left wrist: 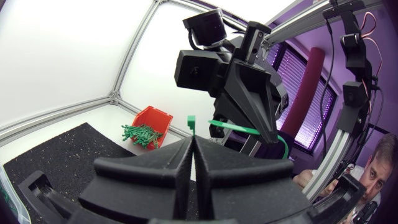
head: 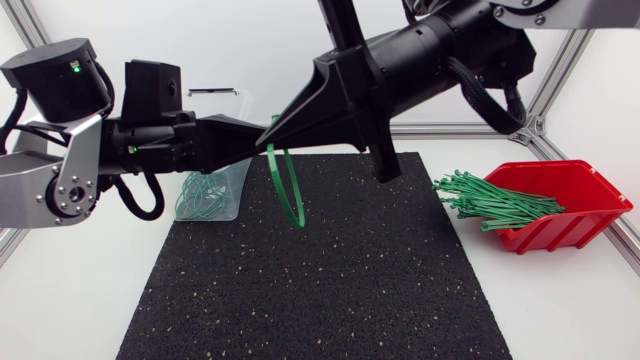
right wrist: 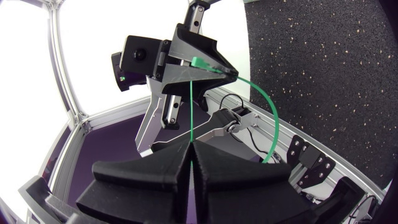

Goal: Take a green cable tie from the red box, thread the tail through the head to close it, then place it in the transparent bin on the left.

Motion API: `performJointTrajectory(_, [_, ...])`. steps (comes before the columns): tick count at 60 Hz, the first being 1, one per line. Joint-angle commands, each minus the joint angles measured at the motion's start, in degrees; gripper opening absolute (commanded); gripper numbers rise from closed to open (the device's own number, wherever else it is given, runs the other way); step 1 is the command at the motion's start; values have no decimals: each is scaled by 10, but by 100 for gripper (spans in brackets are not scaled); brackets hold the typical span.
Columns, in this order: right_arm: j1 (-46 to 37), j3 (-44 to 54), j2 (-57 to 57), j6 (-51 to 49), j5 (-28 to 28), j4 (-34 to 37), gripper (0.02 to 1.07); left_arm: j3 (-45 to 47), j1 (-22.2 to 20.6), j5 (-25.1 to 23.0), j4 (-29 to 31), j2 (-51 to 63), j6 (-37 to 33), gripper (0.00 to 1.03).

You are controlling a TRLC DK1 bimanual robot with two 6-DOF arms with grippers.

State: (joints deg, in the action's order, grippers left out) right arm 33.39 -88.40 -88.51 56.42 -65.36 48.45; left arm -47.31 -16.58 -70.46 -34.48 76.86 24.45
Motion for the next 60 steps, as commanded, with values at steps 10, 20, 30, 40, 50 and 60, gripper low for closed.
performJointTrajectory(10, [-10,5,-1,16,-3,8,7,42,17,-2,-33,6,3,3])
performJointTrajectory(20, [-12,11,-7,16,-3,8,7,45,23,-2,-38,-1,3,3])
performJointTrajectory(30, [-16,16,-18,16,-3,6,7,50,19,-2,-45,0,3,3])
performJointTrajectory(40, [-21,30,-36,6,1,-31,7,58,29,-2,-52,3,-1,3])
performJointTrajectory(50, [-27,82,-21,12,59,-139,7,64,30,-2,-52,0,-10,3])
performJointTrajectory(60, [-28,117,-11,-69,125,-187,7,68,26,-2,-52,-7,-11,3])
